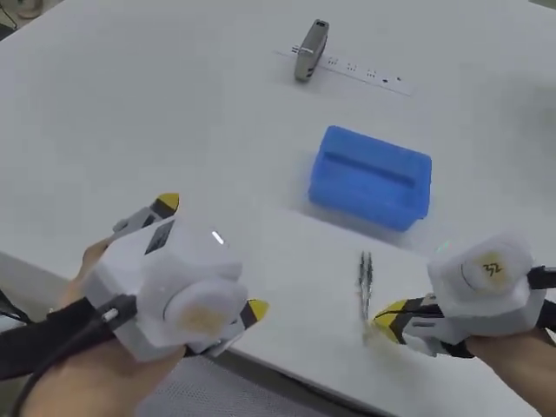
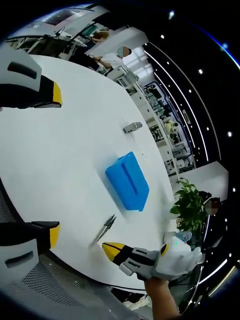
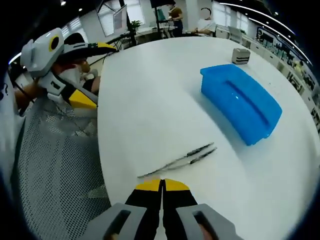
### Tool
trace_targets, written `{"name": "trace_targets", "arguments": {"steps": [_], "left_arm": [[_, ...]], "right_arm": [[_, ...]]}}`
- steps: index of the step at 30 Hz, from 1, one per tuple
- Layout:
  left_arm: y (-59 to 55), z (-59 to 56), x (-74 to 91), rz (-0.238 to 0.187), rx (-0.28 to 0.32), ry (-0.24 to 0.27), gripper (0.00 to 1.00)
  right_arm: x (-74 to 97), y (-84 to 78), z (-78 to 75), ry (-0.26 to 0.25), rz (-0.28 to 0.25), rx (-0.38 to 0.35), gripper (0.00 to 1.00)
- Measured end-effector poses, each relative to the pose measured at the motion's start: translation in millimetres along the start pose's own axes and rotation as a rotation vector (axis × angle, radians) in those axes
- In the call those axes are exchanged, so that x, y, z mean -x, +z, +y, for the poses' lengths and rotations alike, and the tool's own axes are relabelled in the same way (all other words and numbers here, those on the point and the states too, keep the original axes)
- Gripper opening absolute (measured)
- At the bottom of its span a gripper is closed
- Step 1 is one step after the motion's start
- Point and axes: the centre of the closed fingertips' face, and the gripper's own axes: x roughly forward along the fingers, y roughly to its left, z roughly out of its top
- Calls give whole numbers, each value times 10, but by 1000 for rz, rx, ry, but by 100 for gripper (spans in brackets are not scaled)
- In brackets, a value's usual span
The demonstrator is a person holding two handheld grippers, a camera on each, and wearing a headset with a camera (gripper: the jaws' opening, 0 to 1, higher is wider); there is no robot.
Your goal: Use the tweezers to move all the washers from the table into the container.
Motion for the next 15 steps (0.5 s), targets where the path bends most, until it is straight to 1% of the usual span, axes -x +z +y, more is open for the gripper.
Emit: {"name": "trace_targets", "arguments": {"steps": [2, 4, 5, 6, 7, 8, 9, 10, 11, 12, 13, 14, 15], "left_arm": [[-1, -2, 1, 1, 1, -1, 96], [-5, -21, -3, 4, 6, -14, 96], [-11, -108, -12, 10, 43, -71, 94], [-2, -151, -15, 12, 73, -103, 91], [33, -237, -20, 6, 111, -167, 88], [59, -279, -19, 2, 131, -199, 86], [97, -359, -18, -4, 133, -260, 81], [124, -400, -31, -5, 131, -292, 76], [160, -449, -54, -5, 120, -328, 70], [198, -501, -75, -9, 102, -365, 62], [224, -535, -105, -4, 83, -387, 56], [270, -578, -165, -2, 52, -413, 52], [305, -641, -224, 4, 24, -451, 46]], "right_arm": [[17, 0, -57, -23, -1, 1, 0], [38, 8, -86, -24, -8, -11, 0], [49, 4, -109, -36, -11, -13, 0], [63, 6, -133, -53, -14, -7, 0], [76, 8, -165, -71, -16, 9, 0], [92, 9, -184, -86, -19, 21, 0], [104, 15, -204, -101, -25, 27, 0], [123, 31, -220, -117, -38, 36, 0], [131, 33, -215, -117, -45, 40, 0], [134, 26, -219, -121, -44, 38, 0], [135, 13, -225, -126, -46, 37, 0], [129, 0, -233, -128, -45, 31, 0], [122, -34, -242, -131, -41, 20, 0]]}}
